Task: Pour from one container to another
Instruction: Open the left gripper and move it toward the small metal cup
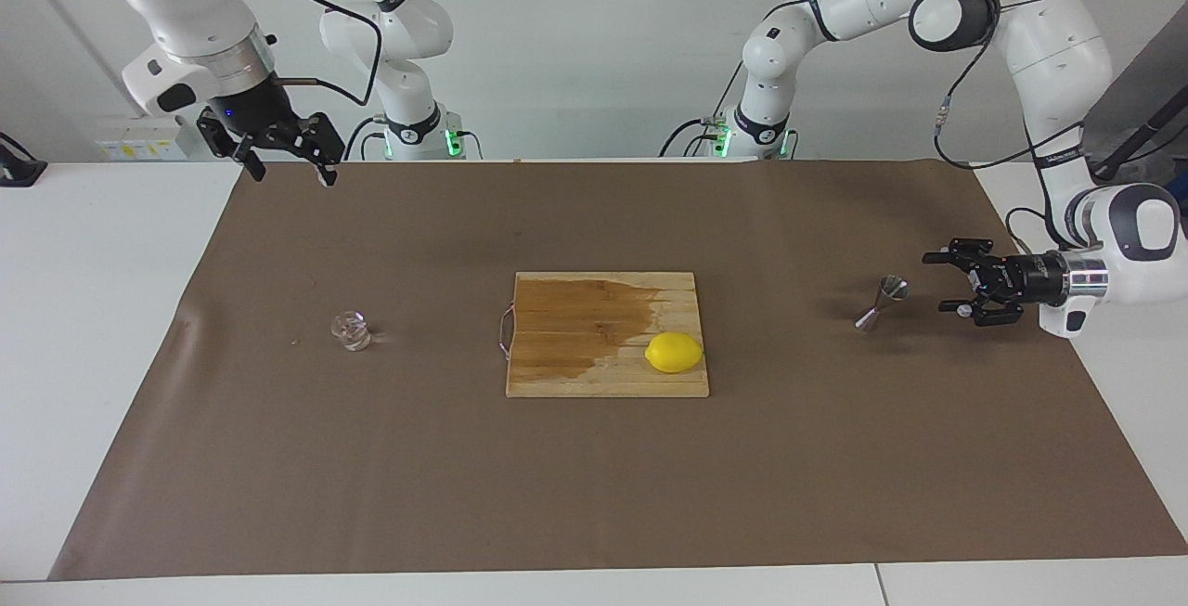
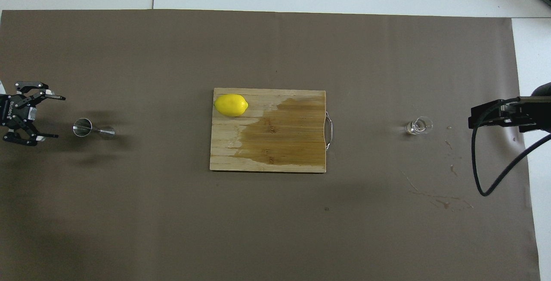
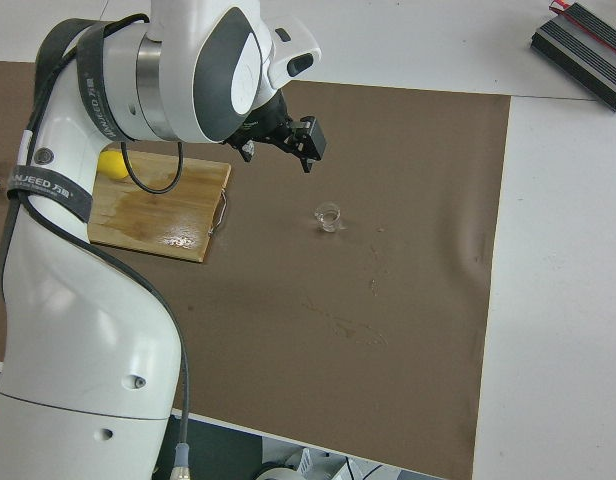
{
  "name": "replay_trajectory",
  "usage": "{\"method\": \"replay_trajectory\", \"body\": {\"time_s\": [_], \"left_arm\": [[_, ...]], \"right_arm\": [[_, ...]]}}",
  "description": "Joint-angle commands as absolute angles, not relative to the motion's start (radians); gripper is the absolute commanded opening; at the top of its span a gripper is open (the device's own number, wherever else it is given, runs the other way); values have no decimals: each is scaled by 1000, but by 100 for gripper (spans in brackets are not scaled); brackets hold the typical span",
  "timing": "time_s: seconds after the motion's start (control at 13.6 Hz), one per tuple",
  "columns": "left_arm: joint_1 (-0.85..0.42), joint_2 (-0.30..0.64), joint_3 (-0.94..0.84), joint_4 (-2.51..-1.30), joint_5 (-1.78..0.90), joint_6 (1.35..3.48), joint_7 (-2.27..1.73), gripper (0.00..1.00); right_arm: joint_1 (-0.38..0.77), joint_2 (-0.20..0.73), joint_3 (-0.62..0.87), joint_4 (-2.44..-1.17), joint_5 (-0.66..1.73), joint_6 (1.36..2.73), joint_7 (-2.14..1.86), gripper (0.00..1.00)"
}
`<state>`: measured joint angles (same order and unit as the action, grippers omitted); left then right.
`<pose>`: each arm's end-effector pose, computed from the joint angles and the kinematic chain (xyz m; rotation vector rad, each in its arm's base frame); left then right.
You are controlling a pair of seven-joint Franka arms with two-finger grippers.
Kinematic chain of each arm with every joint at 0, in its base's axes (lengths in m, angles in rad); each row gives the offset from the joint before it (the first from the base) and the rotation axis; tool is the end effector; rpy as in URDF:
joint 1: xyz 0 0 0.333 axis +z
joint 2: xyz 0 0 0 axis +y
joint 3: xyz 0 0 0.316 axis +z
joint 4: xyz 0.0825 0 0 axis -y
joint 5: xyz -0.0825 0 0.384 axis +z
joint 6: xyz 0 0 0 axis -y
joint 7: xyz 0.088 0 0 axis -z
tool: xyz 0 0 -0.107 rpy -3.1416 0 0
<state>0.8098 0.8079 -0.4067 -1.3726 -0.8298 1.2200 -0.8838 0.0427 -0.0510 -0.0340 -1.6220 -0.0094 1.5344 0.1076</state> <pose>0.6086 0.2209 0.2982 1.4591 1.1838 -1.2304 0.5343 0.0031 0.6251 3.1275 -0.1549 -0.0566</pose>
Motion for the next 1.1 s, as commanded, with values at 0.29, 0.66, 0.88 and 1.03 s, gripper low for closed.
{"method": "replay_trajectory", "body": {"time_s": [0.29,0.66,0.88,1.03], "left_arm": [[822,805,-368,-1485,-877,1215,-825,100],[821,804,-351,-1523,-884,1227,-828,100],[818,799,-345,-1548,-887,1261,-825,100],[815,795,-345,-1575,-888,1298,-818,100]], "right_arm": [[-9,-60,-54,-1612,-18,1530,-1,100],[-38,-54,-58,-1601,-23,1506,-5,100],[-35,-52,-55,-1600,-93,1519,-11,100],[-35,-51,-54,-1600,-94,1520,-11,100]]}}
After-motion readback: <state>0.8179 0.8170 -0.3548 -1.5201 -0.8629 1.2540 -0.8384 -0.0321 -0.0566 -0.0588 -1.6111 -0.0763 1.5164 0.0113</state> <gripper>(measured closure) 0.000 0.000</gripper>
